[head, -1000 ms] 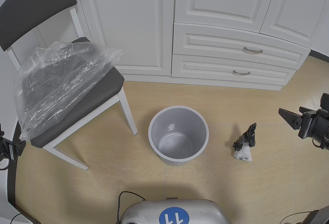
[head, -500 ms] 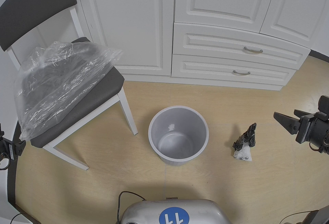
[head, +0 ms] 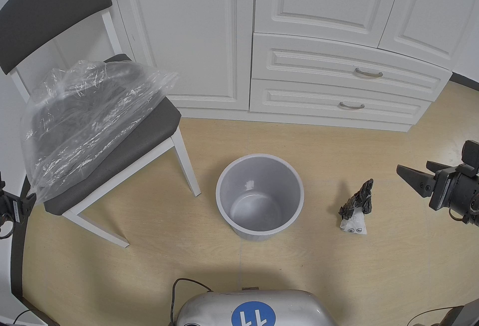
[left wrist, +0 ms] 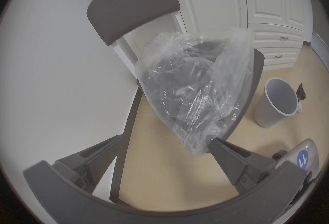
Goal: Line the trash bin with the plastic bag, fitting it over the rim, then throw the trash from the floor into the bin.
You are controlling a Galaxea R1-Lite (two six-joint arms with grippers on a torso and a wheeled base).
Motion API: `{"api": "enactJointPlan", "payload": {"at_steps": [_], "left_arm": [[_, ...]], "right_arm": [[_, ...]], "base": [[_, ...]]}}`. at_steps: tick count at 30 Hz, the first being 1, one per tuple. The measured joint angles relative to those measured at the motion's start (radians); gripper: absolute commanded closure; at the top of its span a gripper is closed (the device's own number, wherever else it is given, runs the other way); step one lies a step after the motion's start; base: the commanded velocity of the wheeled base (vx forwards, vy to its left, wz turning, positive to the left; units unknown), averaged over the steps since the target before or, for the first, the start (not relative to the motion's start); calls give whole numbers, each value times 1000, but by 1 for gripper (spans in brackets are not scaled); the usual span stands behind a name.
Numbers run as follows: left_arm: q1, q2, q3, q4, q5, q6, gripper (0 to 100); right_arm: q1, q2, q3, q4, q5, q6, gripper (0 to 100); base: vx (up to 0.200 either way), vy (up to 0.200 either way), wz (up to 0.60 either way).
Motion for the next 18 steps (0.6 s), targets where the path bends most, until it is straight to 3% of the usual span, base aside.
{"api": "enactJointPlan", "payload": {"at_steps": [18], "left_arm": [[-109,85,33,-161,1,-181,0]], "right_arm": [[0,-13,-2,-2,0,0,0]], "base": [[0,0,0]]}}
